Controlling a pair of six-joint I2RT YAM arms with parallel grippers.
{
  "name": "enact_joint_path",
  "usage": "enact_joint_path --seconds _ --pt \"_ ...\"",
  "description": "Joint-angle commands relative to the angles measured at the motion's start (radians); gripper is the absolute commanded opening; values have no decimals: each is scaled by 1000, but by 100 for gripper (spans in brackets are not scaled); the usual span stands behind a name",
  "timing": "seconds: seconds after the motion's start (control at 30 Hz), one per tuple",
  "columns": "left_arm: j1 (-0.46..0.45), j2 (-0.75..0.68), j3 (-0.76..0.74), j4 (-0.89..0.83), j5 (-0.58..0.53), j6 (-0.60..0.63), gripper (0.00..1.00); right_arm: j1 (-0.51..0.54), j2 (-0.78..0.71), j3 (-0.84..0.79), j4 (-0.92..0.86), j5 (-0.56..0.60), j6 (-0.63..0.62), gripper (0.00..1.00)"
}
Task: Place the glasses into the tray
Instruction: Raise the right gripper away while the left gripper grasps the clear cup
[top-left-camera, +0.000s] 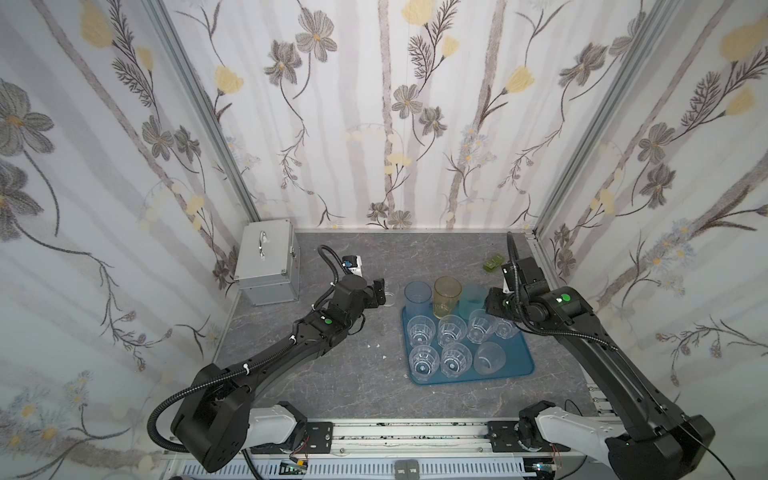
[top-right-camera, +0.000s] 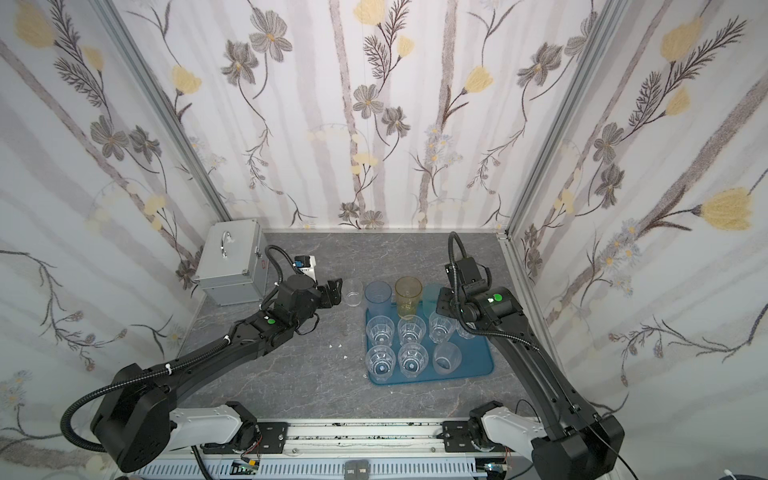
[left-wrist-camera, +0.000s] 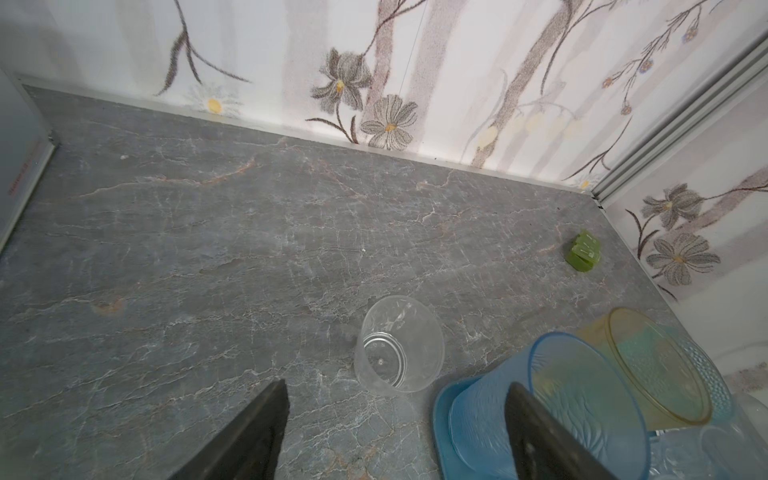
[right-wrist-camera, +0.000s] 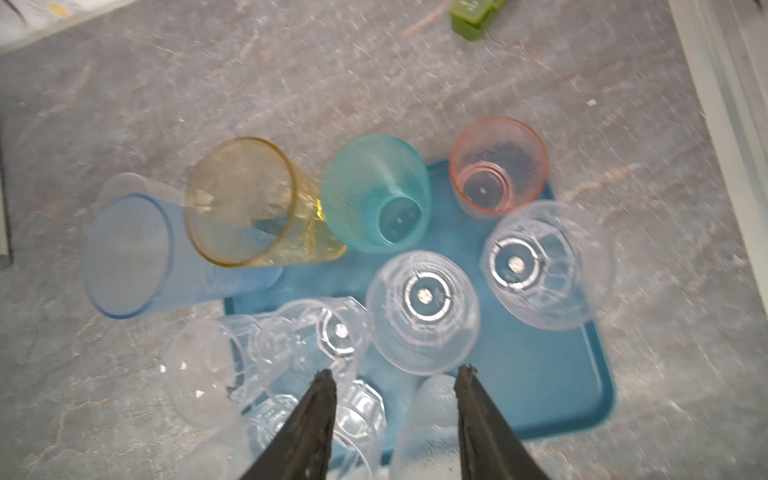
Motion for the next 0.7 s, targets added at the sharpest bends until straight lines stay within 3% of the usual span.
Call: enact_joint_path --seconds 0.0,0.17,0.5,0.67 --pt "52 55 43 -98 111 3 81 51 94 80 146 14 -10 49" --pt "94 208 165 -234 207 65 73 105 219 188 250 -13 2 49" --pt "110 425 356 -319 197 116 47 180 328 229 289 8 -18 49" --pt "109 493 411 -340 182 131 41 185 315 198 300 24 -23 49"
